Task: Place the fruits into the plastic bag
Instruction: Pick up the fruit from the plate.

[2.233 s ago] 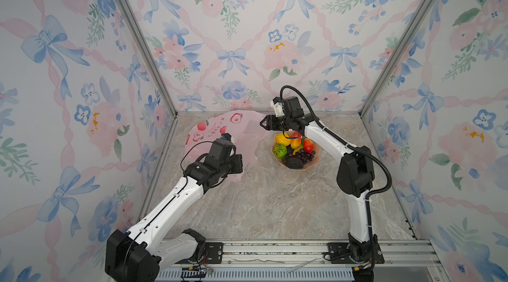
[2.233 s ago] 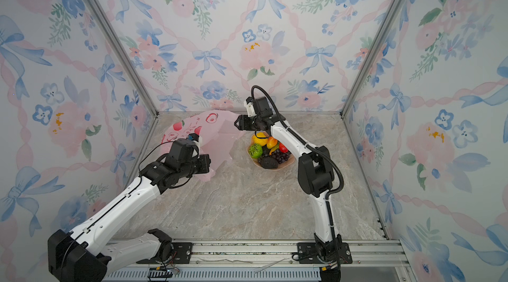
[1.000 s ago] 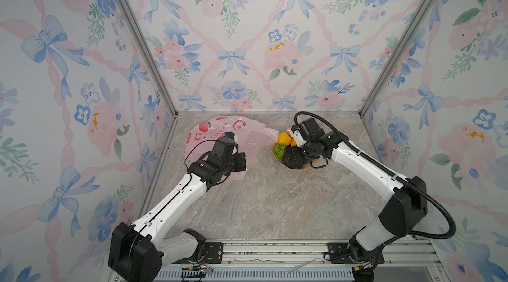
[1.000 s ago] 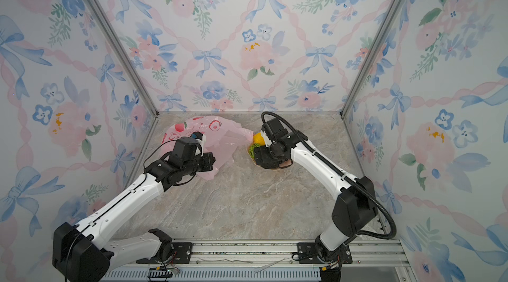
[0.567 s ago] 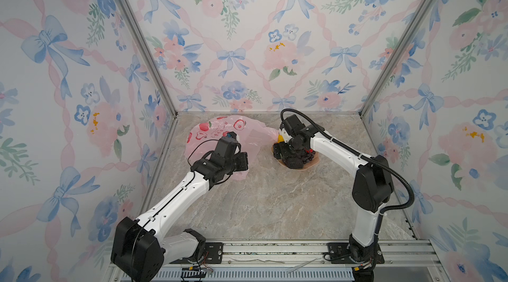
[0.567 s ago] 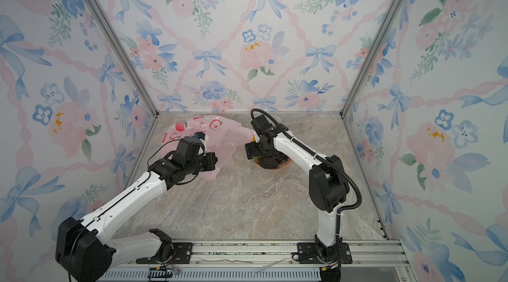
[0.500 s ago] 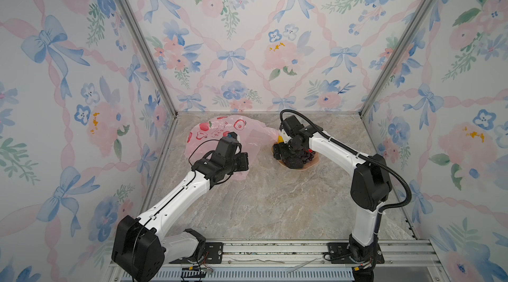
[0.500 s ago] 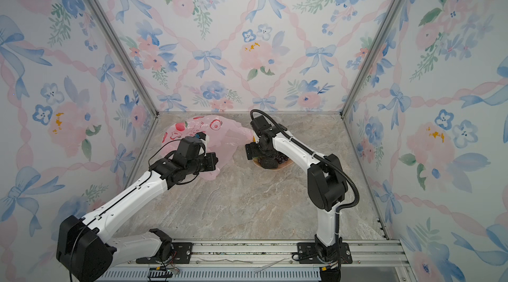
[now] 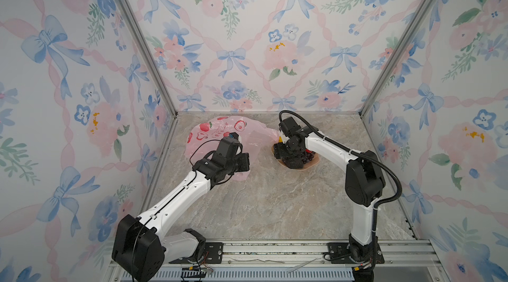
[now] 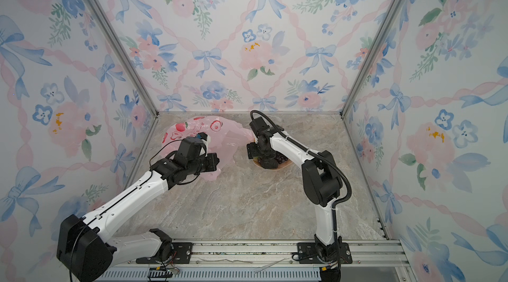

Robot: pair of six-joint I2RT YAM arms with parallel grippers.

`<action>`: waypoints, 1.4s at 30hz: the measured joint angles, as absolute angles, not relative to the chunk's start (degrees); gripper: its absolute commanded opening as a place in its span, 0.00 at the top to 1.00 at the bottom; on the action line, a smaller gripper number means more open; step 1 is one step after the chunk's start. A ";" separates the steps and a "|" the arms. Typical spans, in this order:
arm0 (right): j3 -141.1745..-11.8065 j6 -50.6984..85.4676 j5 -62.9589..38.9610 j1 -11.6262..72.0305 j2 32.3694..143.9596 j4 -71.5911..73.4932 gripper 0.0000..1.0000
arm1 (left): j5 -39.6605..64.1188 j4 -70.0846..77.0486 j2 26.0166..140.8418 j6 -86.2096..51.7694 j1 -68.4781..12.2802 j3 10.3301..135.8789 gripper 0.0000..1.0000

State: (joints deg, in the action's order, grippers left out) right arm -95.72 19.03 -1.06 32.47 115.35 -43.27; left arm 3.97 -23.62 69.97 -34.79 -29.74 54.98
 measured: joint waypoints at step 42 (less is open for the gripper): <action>-93.62 20.88 -2.92 30.72 109.91 -39.72 0.43 | 5.02 -22.35 70.35 -34.74 -29.74 54.96 1.00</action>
